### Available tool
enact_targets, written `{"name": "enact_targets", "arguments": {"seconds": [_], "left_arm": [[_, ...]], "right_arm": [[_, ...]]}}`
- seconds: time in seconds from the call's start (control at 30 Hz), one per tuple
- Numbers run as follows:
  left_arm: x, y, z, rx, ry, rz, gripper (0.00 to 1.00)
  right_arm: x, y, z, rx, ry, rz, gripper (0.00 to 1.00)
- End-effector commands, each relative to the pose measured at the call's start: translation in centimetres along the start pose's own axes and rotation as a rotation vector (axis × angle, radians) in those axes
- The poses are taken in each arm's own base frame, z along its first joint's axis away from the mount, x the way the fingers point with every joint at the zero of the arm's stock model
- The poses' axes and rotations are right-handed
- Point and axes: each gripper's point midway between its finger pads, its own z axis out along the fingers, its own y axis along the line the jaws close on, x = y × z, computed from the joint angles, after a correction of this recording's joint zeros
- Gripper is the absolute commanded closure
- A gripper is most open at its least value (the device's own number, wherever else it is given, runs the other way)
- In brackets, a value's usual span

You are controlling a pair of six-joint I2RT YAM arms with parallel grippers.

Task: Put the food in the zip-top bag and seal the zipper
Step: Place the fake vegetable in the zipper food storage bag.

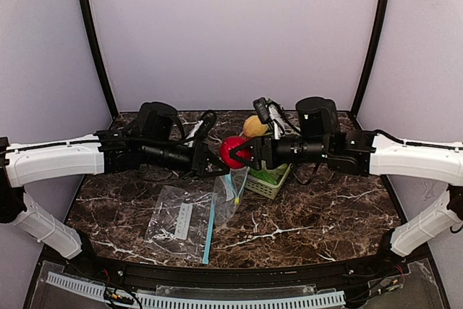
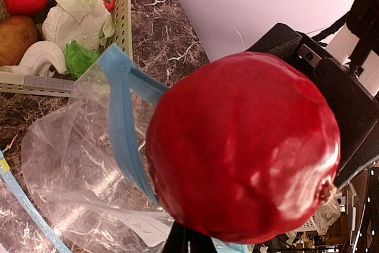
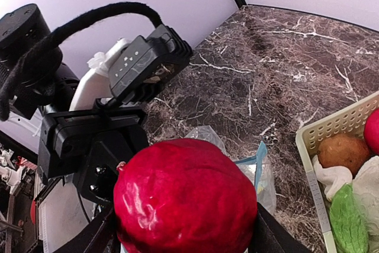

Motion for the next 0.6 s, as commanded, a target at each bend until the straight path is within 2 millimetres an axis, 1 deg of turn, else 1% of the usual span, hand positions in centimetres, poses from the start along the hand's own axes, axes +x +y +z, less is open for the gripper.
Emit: {"name": "enact_targets", "arguments": {"seconds": [0.0,0.13,0.33,0.57], "left_arm": [[-0.4,-1.7,-0.8,0.063,-0.041,0.036,0.99],[-0.8,-1.3,-1.1,0.041,-0.075,0.05,0.99],[-1.1,-0.7,-1.6,0.002,-0.112,0.076,0.99],[-1.1,-0.3,-1.6,-0.016,-0.116,0.082,0.99]], "right_arm": [[0.5,-1.1,0.8,0.06,0.05,0.044,0.48],[1.3,-2.2,1.3,0.116,0.105,0.077,0.48],[2.2,-2.5,1.7,0.132,0.165,0.094,0.48],[3.1,-2.5,2.2,0.127,0.217,0.106,0.48]]}}
